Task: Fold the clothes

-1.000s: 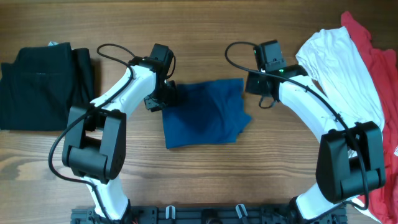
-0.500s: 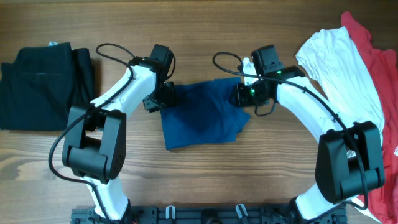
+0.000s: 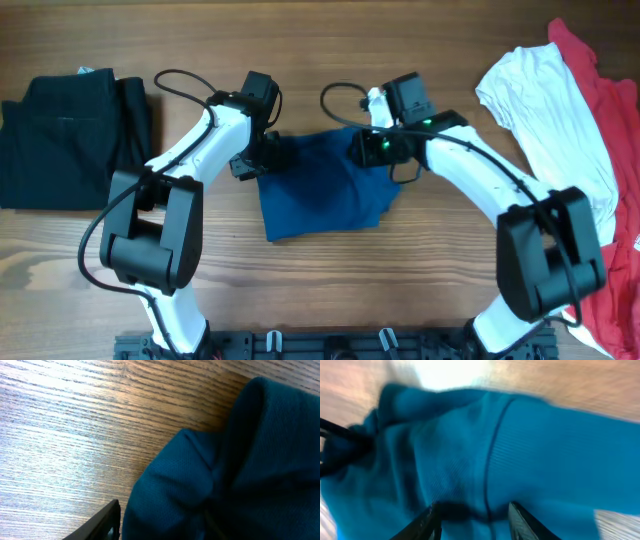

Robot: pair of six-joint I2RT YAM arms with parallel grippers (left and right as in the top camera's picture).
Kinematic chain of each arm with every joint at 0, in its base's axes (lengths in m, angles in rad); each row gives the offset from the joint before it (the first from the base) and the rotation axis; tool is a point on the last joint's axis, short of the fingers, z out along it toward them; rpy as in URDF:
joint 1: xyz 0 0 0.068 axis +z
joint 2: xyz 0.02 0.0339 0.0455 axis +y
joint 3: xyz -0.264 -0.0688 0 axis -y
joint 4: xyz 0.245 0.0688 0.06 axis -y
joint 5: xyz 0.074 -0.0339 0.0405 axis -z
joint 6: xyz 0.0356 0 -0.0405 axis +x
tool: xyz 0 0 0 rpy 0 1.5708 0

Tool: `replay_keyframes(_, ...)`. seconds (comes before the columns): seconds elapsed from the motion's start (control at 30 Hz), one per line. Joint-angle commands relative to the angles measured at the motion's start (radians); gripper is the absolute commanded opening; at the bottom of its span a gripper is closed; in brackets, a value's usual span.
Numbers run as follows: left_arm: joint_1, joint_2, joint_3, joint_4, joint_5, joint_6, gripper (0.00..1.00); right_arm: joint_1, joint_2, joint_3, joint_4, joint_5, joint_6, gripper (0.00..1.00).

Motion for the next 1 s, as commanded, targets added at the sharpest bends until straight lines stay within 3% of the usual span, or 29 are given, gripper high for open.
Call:
replay_keyframes(0.0, 0.003, 0.018, -0.004, -0.002, -0.047, -0.007, 0.49, 0.015, 0.061, -0.003, 0.011, 0.077, 0.03, 0.38)
replay_keyframes(0.1, 0.003, 0.018, -0.004, -0.002, -0.047, -0.007, 0.49, 0.015, 0.075, -0.003, 0.007, 0.167, 0.098, 0.07)
replay_keyframes(0.13, 0.003, 0.018, -0.004, -0.003, -0.047, -0.007, 0.49, 0.015, 0.074, -0.003, 0.005, 0.185, 0.106, 0.04)
replay_keyframes(0.57, 0.003, 0.018, -0.004, -0.006, -0.047, -0.006, 0.49, -0.042, 0.035, -0.003, -0.076, 0.397, 0.23, 0.06)
replay_keyframes(0.7, 0.003, 0.018, -0.004, -0.017, -0.048, -0.007, 0.48, -0.041, 0.034, 0.001, -0.075, 0.321, 0.149, 0.2)
replay_keyframes(0.97, 0.005, 0.018, -0.004, -0.107, -0.07, -0.135, 0.21, -0.042, -0.109, 0.034, -0.165, 0.309, 0.102, 0.27)
